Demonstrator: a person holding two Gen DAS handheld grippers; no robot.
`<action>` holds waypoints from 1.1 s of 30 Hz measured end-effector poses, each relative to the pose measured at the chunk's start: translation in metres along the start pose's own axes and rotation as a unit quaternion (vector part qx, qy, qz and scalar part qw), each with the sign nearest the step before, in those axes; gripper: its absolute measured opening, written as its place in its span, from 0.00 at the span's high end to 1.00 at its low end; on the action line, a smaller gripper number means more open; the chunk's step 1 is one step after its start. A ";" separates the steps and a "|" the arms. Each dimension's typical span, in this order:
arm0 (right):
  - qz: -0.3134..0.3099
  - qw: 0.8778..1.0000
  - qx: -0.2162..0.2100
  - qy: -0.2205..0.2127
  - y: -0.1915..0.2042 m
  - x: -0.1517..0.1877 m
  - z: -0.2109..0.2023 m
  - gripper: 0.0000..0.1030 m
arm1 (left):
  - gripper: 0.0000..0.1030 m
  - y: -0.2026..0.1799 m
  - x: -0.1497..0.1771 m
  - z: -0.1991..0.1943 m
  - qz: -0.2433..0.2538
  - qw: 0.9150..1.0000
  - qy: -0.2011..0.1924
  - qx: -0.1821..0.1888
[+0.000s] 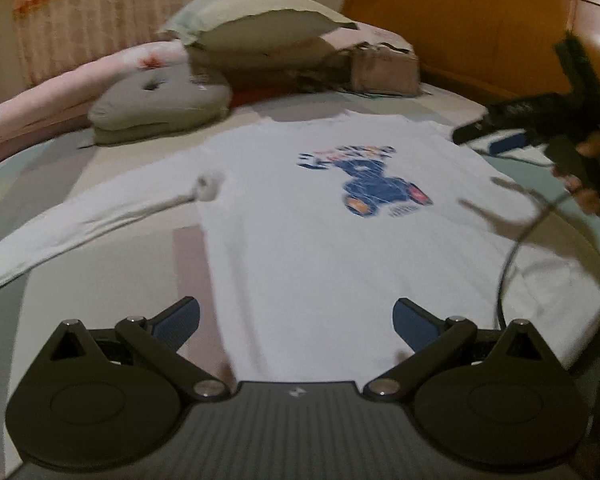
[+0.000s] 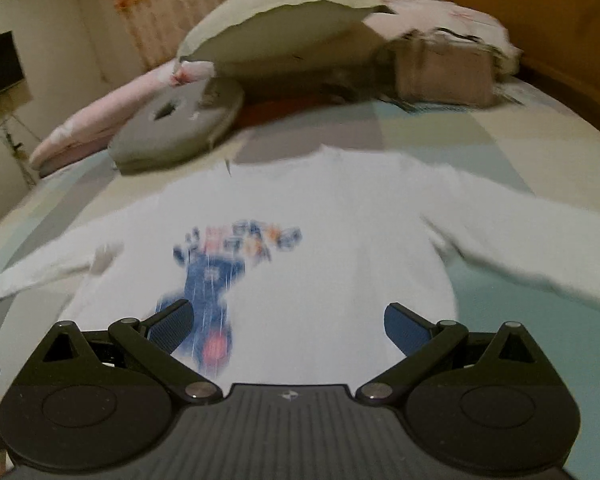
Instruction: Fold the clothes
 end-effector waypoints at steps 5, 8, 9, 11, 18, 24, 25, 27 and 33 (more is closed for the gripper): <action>-0.023 0.999 -0.004 0.031 -0.014 -0.019 0.060 0.00 | 0.01 0.007 0.007 0.010 -0.005 1.000 0.019 -0.016; -0.035 0.999 0.019 0.036 -0.037 -0.014 0.078 0.00 | 0.01 0.009 0.014 0.014 -0.009 0.999 0.031 -0.023; -0.048 0.998 0.036 0.026 -0.044 -0.009 0.073 0.00 | 0.01 0.009 0.015 0.014 -0.009 0.999 0.032 -0.025; -0.065 0.996 0.053 0.018 -0.051 -0.002 0.062 0.00 | 0.01 0.010 0.016 0.013 -0.007 0.999 0.032 -0.026; -0.063 0.997 0.043 0.022 -0.026 0.003 0.031 0.00 | 0.01 0.009 0.011 0.009 -0.014 1.000 0.020 -0.019; -0.067 0.994 0.073 0.037 -0.028 0.036 0.026 0.00 | 0.01 -0.002 0.011 0.009 0.006 1.000 0.025 -0.010; -0.070 0.993 0.093 0.034 -0.031 0.040 0.022 0.00 | 0.01 -0.003 0.011 0.009 0.011 1.000 0.026 -0.010; -0.041 0.989 0.137 0.031 -0.035 0.042 0.003 0.00 | 0.01 -0.002 0.010 0.011 0.014 0.999 0.030 -0.009; -0.004 0.998 0.069 0.012 -0.001 0.074 -0.034 0.00 | 0.01 -0.004 -0.007 0.025 0.032 0.998 0.049 0.001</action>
Point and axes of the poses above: each gripper's, at about its wrist camera, not at the fingertips, and z roughly the way its jaws point, y to its left, x to its underside, the point moved 7 cm from there along z, roughly the way its jaws point, and after that the axes turned 6 degrees about z, right-handed, at the moved point
